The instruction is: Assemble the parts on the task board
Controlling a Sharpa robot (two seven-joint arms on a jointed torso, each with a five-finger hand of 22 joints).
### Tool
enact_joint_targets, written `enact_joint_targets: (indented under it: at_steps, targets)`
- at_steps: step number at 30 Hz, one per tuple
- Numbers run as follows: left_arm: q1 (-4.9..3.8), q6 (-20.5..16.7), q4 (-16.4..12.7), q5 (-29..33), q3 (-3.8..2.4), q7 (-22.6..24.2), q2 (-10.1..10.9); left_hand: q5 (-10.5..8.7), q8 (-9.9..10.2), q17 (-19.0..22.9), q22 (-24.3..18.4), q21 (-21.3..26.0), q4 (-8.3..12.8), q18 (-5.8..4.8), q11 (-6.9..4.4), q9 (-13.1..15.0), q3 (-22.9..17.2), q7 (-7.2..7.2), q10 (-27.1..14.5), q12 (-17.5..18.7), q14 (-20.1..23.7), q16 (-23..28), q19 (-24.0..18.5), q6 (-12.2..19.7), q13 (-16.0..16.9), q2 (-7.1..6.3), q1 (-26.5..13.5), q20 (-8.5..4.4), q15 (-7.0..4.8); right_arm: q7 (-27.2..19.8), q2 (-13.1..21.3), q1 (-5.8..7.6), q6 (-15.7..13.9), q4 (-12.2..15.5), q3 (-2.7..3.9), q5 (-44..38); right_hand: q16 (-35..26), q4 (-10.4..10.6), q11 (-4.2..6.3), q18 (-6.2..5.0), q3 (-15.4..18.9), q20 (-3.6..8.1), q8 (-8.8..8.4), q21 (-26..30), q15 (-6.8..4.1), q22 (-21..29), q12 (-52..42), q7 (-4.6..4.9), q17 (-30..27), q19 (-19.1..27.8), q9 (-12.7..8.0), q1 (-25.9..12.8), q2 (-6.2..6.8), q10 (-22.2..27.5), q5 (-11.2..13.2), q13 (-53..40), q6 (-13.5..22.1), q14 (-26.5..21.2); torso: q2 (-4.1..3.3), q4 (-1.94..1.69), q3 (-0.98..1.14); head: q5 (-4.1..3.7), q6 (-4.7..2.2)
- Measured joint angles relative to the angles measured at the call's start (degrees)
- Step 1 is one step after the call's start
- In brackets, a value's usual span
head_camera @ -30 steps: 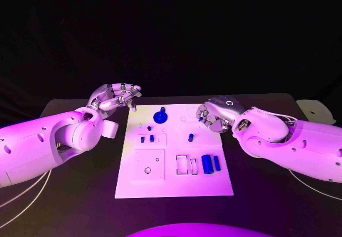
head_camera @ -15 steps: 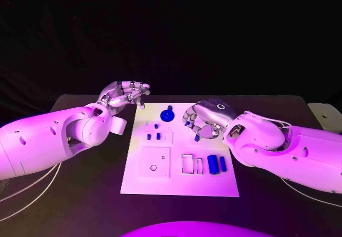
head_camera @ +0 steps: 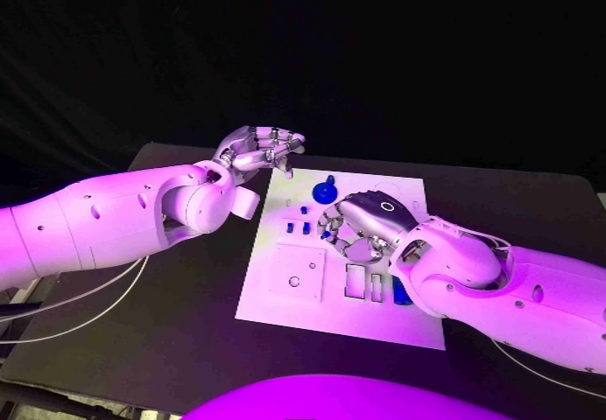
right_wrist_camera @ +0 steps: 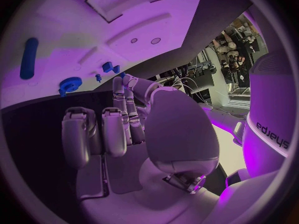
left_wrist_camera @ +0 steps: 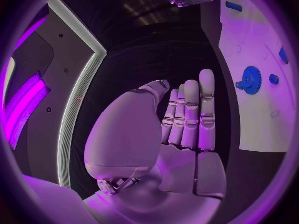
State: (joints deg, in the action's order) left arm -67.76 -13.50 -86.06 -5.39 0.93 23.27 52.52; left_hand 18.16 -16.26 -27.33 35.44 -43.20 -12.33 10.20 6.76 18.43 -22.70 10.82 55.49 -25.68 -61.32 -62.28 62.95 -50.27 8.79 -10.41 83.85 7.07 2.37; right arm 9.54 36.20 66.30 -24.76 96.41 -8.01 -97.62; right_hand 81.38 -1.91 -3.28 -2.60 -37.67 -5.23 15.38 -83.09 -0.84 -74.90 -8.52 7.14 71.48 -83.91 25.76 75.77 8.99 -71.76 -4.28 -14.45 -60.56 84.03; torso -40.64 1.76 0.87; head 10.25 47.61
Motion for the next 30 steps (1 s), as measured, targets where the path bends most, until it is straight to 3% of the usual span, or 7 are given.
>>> enact_joint_targets:
  at_steps: [11,19,30]
  targets:
    - [-0.03,0.1,0.0,0.1,0.0,-0.1,-0.7,0.0,0.0,0.0,-0.1,0.0,0.0,0.0,0.0,0.0,0.0,0.0,0.0,0.0,0.0,0.0,0.0,0.0,0.0,0.0,0.0,0.0,0.0,-1.0,-2.8,-2.98,0.5,-2.8,-0.34,0.9,0.0,0.0,0.0,0.0,0.0,0.0,-0.16,0.0,0.0,0.0,0.0,-0.09,0.0,0.0,0.0,0.0,0.0,0.0,0.1,0.0,0.1,0.0,-0.07,0.06,0.07,1.37,0.87]
    - [-0.03,0.2,0.1,0.2,0.0,-0.2,-0.8,0.0,0.0,0.0,0.0,0.0,0.0,0.0,0.0,0.0,0.0,0.0,0.0,0.0,0.0,0.0,0.0,0.0,0.0,0.0,0.0,0.0,0.0,-1.4,-3.0,-3.38,1.4,-3.5,-0.38,1.2,0.0,0.0,-0.01,0.0,0.0,0.0,0.04,0.0,0.0,0.0,0.2,-0.19,-0.1,0.0,-0.1,0.0,0.0,0.0,0.2,0.0,0.2,0.0,-0.05,0.12,0.11,1.83,1.32]
    - [-0.03,0.3,0.1,0.2,0.0,-0.3,-0.9,0.0,0.0,0.0,0.0,0.0,0.0,0.0,0.21,0.0,0.0,0.0,-0.2,0.0,0.0,0.0,0.0,0.0,0.0,0.0,0.0,0.0,0.0,-1.5,-3.0,-3.46,2.6,-3.8,-0.41,1.3,0.0,0.0,-0.02,0.0,0.0,0.0,0.04,0.2,0.0,0.0,0.2,-0.29,-0.1,0.0,0.0,0.0,0.01,0.0,0.2,0.0,0.3,0.0,-0.04,0.15,0.14,1.8,1.63]
